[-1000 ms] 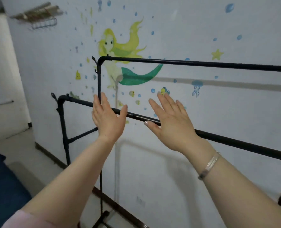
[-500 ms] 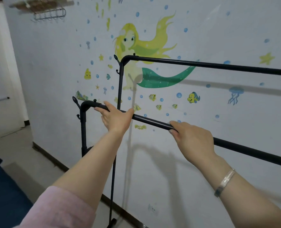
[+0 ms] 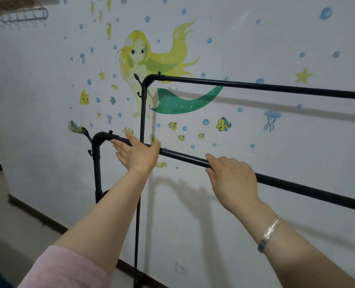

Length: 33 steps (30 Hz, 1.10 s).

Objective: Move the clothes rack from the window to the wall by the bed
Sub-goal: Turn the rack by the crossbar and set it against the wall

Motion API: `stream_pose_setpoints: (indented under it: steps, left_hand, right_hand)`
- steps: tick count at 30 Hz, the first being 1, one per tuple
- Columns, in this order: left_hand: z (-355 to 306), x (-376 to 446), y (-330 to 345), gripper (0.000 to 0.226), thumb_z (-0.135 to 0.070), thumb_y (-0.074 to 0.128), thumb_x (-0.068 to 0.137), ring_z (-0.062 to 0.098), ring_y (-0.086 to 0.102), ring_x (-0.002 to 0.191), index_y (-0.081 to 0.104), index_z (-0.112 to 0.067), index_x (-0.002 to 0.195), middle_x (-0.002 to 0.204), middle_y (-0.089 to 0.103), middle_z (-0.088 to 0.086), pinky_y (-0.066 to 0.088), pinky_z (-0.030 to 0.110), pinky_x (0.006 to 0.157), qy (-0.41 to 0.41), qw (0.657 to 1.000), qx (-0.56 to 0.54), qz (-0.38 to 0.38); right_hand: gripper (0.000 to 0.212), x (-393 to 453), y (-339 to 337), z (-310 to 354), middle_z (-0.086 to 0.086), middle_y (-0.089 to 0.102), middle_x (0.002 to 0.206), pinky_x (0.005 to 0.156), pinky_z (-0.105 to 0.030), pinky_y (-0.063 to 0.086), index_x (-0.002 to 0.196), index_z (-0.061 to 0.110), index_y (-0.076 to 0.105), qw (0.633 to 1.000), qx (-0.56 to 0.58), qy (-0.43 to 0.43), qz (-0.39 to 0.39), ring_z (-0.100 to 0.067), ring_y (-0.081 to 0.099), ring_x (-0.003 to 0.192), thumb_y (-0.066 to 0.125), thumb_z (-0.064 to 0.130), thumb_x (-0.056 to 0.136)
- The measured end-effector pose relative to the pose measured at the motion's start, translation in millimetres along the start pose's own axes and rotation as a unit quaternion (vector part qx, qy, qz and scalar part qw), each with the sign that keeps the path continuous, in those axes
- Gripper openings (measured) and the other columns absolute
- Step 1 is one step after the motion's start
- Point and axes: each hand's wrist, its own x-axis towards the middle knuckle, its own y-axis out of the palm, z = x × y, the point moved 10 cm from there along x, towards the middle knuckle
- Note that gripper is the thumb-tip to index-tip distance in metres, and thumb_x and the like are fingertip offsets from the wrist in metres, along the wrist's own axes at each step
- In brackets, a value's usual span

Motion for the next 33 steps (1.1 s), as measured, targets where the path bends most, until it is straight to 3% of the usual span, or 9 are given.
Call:
stream_pose_setpoints:
  steps: [2, 4, 7, 13, 19, 21, 24, 27, 33]
  left_hand:
    - [-21.6, -15.8, 1.3, 0.092, -0.051, 0.049, 0.086, 0.031, -0.018, 0.146, 0.003, -0.007, 0.153, 0.158, -0.020, 0.025, -0.011, 0.044, 0.114, 0.069, 0.997, 0.038, -0.026]
    - [-58.3, -48.1, 16.9, 0.088, -0.053, 0.043, 0.088, 0.030, -0.017, 0.146, 0.005, -0.009, 0.154, 0.160, -0.017, 0.020, -0.012, 0.044, 0.113, 0.178, 0.982, 0.063, -0.018]
    - [-115.2, -115.4, 51.2, 0.077, -0.060, 0.031, 0.091, 0.026, -0.008, 0.148, 0.017, -0.017, 0.153, 0.163, -0.002, 0.015, -0.013, 0.041, 0.112, 0.329, 0.939, 0.089, 0.053]
    - [-202.9, -258.4, 114.1, 0.070, -0.065, 0.023, 0.091, 0.025, 0.027, 0.142, 0.046, -0.020, 0.140, 0.154, 0.037, 0.010, 0.007, 0.045, 0.116, 0.522, 0.821, 0.141, 0.183]
    - [-255.2, -344.8, 143.7, 0.063, -0.066, 0.025, 0.091, 0.024, 0.056, 0.106, 0.059, -0.021, 0.118, 0.113, 0.065, 0.001, 0.033, 0.038, 0.095, 0.588, 0.777, 0.148, 0.167]
    - [-265.3, -358.3, 151.4, 0.060, -0.067, 0.025, 0.091, 0.023, 0.058, 0.086, 0.060, -0.021, 0.103, 0.091, 0.064, -0.002, 0.035, 0.035, 0.079, 0.588, 0.778, 0.164, 0.144]
    - [-274.5, -364.5, 158.2, 0.061, -0.073, 0.020, 0.086, 0.021, 0.045, 0.061, 0.051, -0.022, 0.080, 0.064, 0.045, -0.007, 0.027, 0.034, 0.062, 0.579, 0.787, 0.187, 0.102]
    - [-279.0, -360.4, 158.7, 0.063, -0.076, 0.023, 0.081, 0.021, 0.041, 0.053, 0.050, -0.021, 0.069, 0.054, 0.040, -0.009, 0.026, 0.034, 0.060, 0.570, 0.805, 0.144, 0.079]
    - [-290.8, -353.0, 163.9, 0.058, -0.072, 0.043, 0.080, 0.021, 0.038, 0.049, 0.055, -0.018, 0.061, 0.050, 0.041, -0.009, 0.024, 0.033, 0.061, 0.562, 0.821, 0.087, 0.043]
  right_hand:
    - [0.046, -8.2, -0.7, -5.8, -0.006, 0.064, 0.118, 0.087, -0.038, 0.031, 0.139, 0.016, 0.047, 1.000, 0.014, -0.003, 0.006, -0.030, 0.055, 0.109, 0.043, 0.036, 0.097]
    - [0.054, -20.8, -3.2, -22.2, -0.009, 0.050, 0.142, 0.110, -0.040, 0.017, 0.145, 0.016, 0.038, 1.000, 0.004, 0.016, 0.016, -0.029, 0.040, 0.133, 0.040, 0.042, 0.097]
    - [0.061, -39.5, -13.7, -55.4, -0.008, 0.031, 0.157, 0.114, -0.041, -0.002, 0.149, 0.020, 0.028, 0.998, -0.026, 0.048, 0.017, -0.025, 0.020, 0.145, 0.031, 0.051, 0.097]
    - [0.064, -107.1, -53.2, -171.7, -0.009, 0.039, 0.153, 0.114, -0.045, 0.003, 0.145, 0.022, 0.039, 0.987, -0.056, 0.153, 0.008, -0.026, 0.025, 0.144, 0.029, 0.057, 0.092]
    - [0.074, -189.1, -91.7, -294.8, -0.003, 0.056, 0.134, 0.114, -0.047, 0.010, 0.131, 0.025, 0.055, 0.966, -0.054, 0.253, 0.006, -0.024, 0.040, 0.132, 0.029, 0.074, 0.081]
    - [0.075, -206.5, -104.1, -324.5, 0.001, 0.063, 0.119, 0.112, -0.047, 0.015, 0.119, 0.026, 0.063, 0.963, -0.039, 0.268, -0.011, -0.023, 0.048, 0.122, 0.032, 0.079, 0.076]
    - [0.069, -216.2, -114.5, -352.3, 0.009, 0.066, 0.091, 0.104, -0.043, 0.026, 0.093, 0.031, 0.068, 0.962, -0.018, 0.269, -0.045, -0.022, 0.054, 0.101, 0.032, 0.085, 0.070]
    - [0.055, -213.1, -112.2, -364.3, 0.015, 0.056, 0.066, 0.086, -0.037, 0.027, 0.070, 0.035, 0.060, 0.962, 0.024, 0.262, -0.073, -0.017, 0.049, 0.081, 0.038, 0.086, 0.068]
    - [0.046, -192.4, -103.3, -380.9, 0.013, 0.055, 0.062, 0.076, -0.033, 0.017, 0.066, 0.032, 0.062, 0.967, 0.052, 0.214, -0.125, -0.016, 0.047, 0.078, 0.051, 0.076, 0.071]
